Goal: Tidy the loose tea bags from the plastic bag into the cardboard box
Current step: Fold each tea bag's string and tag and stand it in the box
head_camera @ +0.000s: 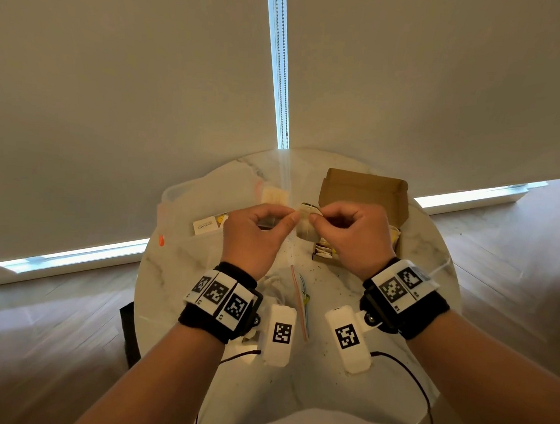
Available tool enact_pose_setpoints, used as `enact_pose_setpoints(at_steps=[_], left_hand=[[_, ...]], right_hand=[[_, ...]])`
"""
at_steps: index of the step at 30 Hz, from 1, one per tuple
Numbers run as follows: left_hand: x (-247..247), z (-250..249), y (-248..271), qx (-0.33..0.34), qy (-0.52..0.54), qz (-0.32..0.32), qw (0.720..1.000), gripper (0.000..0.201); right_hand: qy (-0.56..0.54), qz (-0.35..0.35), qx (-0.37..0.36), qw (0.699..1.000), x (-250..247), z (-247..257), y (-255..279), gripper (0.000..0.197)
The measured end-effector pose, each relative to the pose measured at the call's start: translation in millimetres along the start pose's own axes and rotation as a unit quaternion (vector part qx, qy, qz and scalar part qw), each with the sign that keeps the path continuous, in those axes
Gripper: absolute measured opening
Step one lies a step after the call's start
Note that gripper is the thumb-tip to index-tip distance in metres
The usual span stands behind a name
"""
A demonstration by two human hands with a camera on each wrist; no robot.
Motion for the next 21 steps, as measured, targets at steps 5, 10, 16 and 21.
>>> enact_pose_setpoints(at_steps=[5,10,16,21], left_hand=[[-1.3,-14.0,4.6,0.014,-0.037,-0.002,0.999,0.005],[0.5,-6.6,1.6,-0.035,0.011,0.017,0.999,0.002],[2.1,-4.0,0.4,-0.046,0.026,0.034,0.998,0.012],[-2.4,0.2,-4.0,-0.016,0.036,0.05,0.998,0.025]], right_hand=[[0.038,0.004,-0.025,0.999,4.4,6.7,-1.8,0.007],[0.103,0.042,-0.119,0.987,20.1,21.9,3.1,0.004],[0.122,0.05,-0.141,0.981,22.5,22.8,5.8,0.007],[0.085,0.025,-0.056,0.994,1.6,12.3,-0.4,0.008]])
Point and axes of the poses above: each hand's wrist, its own y-axis away from the middle knuckle, its own x-axis out of the palm, z = x × y, the point moved 10 cm from there along -y, towards the middle knuckle, and after that the axes turned 15 degrees about -y, right-handed, at the moved point
